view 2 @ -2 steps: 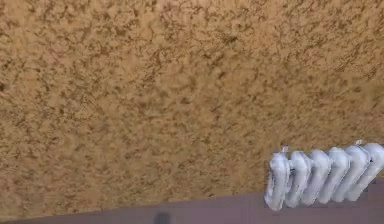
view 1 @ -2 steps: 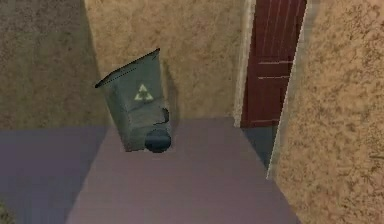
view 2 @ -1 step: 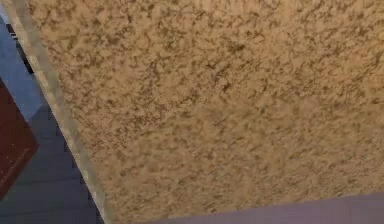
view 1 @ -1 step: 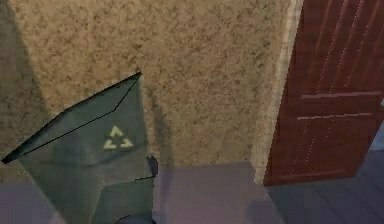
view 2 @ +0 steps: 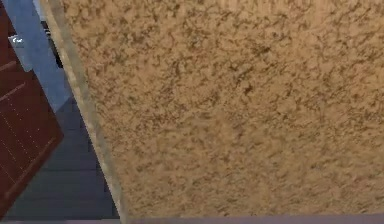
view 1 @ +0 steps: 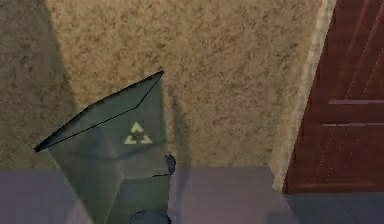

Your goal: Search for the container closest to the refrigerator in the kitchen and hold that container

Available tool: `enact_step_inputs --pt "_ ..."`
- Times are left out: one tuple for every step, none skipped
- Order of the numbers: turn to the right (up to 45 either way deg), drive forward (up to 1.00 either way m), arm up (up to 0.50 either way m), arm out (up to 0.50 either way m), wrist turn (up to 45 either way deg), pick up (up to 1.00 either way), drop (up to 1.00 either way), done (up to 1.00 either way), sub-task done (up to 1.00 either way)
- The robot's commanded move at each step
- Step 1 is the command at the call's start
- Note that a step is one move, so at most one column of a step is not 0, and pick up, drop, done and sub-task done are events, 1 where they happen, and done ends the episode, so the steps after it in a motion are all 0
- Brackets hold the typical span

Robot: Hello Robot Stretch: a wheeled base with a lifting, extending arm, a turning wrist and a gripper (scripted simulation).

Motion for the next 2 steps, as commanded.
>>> enact_step_inputs --pt "0.0 0.25 0.00 0.00 0.0 0.00 0.00 0.00 0.00" --pt "36.0 0.00 0.00 0.00 0.0 0.00 0.00 0.00 0.00"
